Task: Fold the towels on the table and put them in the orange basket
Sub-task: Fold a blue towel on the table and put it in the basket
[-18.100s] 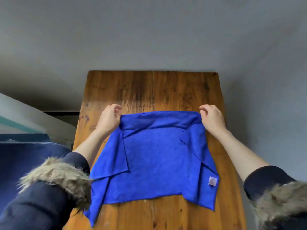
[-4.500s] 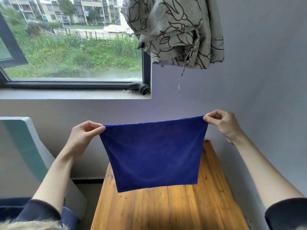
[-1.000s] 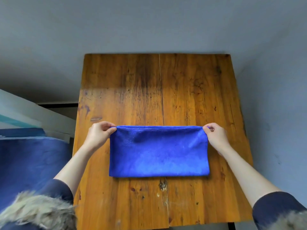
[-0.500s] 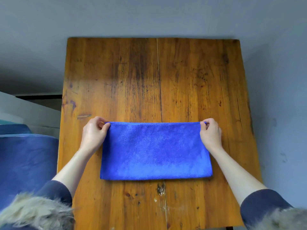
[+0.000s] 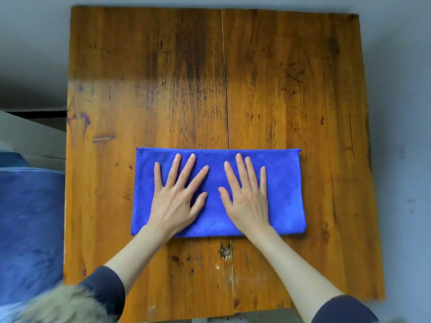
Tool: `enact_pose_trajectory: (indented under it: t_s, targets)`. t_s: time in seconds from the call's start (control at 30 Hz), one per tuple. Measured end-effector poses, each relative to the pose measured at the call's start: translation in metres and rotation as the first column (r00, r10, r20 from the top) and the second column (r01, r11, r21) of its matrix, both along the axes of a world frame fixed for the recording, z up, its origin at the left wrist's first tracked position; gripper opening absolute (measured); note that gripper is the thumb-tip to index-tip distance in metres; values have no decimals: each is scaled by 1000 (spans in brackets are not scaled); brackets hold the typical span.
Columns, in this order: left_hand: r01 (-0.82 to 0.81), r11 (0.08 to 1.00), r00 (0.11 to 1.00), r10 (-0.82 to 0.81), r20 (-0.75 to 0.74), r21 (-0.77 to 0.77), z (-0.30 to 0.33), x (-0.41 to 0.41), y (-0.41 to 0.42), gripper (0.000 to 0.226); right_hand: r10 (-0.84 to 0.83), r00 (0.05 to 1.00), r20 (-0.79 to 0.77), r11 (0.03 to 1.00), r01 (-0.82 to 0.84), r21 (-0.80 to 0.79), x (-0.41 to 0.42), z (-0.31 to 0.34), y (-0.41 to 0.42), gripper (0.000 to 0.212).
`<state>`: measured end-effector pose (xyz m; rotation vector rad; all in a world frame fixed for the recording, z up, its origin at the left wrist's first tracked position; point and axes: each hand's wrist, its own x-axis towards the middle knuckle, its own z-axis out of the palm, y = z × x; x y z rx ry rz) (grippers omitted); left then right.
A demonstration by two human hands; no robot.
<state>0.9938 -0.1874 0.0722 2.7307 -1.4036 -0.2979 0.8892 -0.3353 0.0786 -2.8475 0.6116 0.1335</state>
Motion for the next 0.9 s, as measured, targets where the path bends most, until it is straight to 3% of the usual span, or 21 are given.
enact_pose_trajectory:
  t_s: [0.2,0.43,0.5,0.6,0.67,0.8,0.9]
  targets:
    - [-96,995,995,97,9,-25,-9,21,22,58,-215,976,21,976,215,20,-32,-11,-60,53]
    - [-104,994,994,105,-26,30,1,23,23,55,-250,967,-56,968,250,-5,-36,-4,-69,53]
    - [-106,994,991,105,-82,-17,7,24,22,53,-250,966,-65,968,248,-38,-34,1,-61,54]
    - [-202,957,972,172,-157,-207,17,22,33,41,-178,980,-85,983,174,-55,-34,10,-34,56]
    - [-340,899,939,307,-158,-277,22,17,48,34,-107,989,-98,994,103,-47,-35,14,-10,56]
    - [-624,751,778,574,-254,-216,22,11,79,23,-7,996,-85,1000,4,-26,-26,12,33,54]
    - [-714,681,685,633,-362,-161,18,16,82,23,-24,997,-79,999,26,21,-18,5,49,56]
